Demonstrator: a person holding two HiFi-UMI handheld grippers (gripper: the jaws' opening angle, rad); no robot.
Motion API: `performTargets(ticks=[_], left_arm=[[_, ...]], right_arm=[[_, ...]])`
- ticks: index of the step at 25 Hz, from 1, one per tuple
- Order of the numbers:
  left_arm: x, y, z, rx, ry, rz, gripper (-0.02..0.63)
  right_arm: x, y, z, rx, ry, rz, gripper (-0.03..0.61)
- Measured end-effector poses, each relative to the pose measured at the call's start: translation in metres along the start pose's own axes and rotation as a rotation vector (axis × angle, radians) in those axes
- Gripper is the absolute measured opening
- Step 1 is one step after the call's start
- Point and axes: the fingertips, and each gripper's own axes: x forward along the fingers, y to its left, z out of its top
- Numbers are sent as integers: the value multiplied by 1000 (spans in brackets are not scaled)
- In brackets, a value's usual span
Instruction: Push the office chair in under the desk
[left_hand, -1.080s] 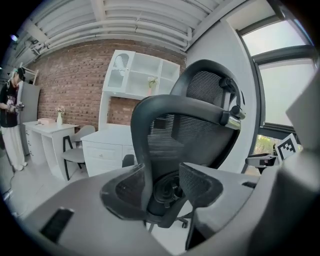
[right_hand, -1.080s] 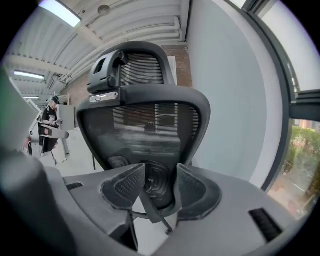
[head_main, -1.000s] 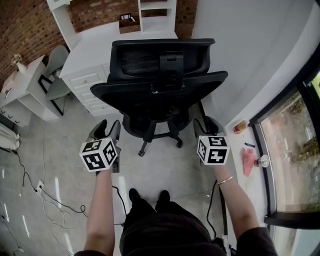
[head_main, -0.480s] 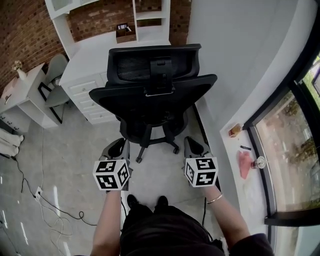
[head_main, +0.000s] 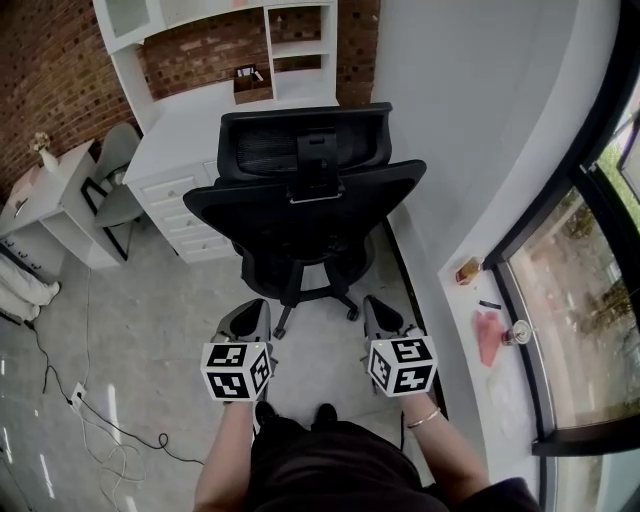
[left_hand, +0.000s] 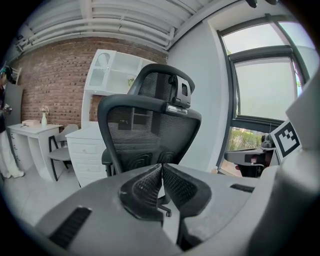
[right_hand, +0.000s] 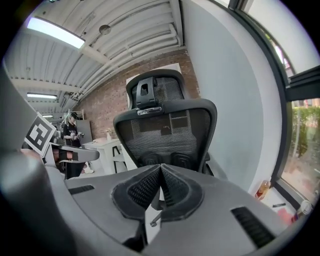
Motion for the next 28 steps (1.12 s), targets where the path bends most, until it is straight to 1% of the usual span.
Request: performTargets(ticks=[3,6,19,23,28], left_arm=[[-5,-5,-2,8,2,-5,17],[-8,-8,-3,13,1,-10,17],[-31,-12,4,-5,-40,-6,12],[-35,-20,4,-5,-42,-19,11],[-36,-30,6,-4,-45,-39,11]], right_arm=[[-7,3,0,18,-4,7,5],[-11,6,0,12,-12,4,5],[-25,28,14,-126,-53,30,3],[-28,35,18,-130,-73,44,5],[-34,35,19,-127,-90,37,5]])
